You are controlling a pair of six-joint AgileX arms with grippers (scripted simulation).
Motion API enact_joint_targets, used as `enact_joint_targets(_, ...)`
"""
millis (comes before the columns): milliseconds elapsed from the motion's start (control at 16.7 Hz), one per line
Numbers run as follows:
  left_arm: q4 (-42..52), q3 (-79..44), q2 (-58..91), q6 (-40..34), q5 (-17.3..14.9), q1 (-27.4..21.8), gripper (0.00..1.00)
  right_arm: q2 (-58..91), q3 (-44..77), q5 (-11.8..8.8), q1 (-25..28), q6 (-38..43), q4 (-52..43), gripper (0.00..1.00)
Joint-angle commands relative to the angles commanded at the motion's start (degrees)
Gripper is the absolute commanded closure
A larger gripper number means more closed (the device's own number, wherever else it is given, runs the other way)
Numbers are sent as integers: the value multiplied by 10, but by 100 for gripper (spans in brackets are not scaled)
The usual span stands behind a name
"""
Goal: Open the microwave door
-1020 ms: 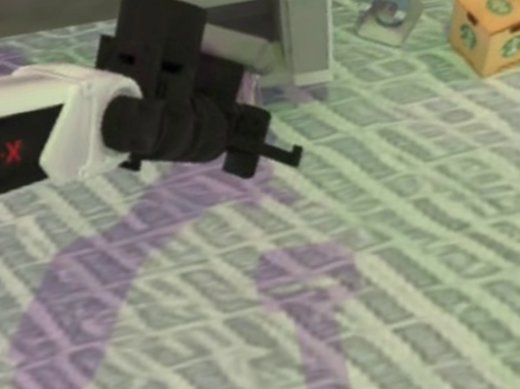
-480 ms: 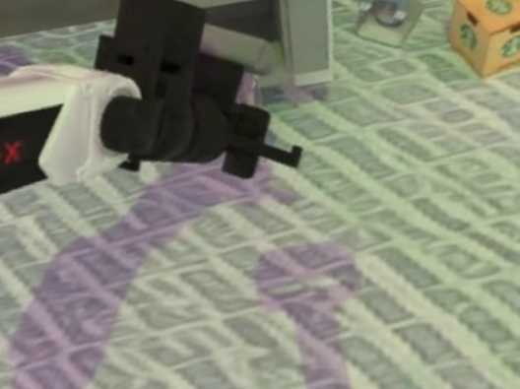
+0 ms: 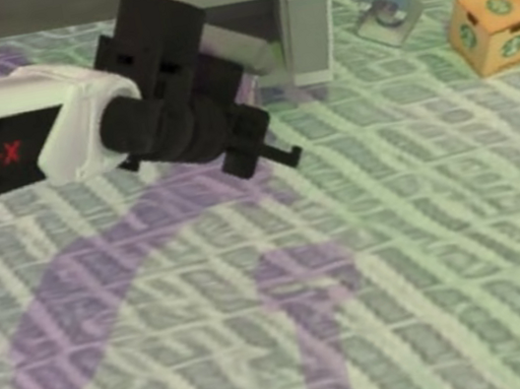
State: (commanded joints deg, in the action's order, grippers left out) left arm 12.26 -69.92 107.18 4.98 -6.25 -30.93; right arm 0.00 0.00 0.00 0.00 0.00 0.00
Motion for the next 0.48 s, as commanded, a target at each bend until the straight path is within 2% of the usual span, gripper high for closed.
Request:
enact_joint_targets(240,0,0,0,0,0,0,100,0,0,0,0,0,0,0)
enact_joint_targets(480,2,7,-4,12,-14,3,100,0,0,0,0,0,0,0)
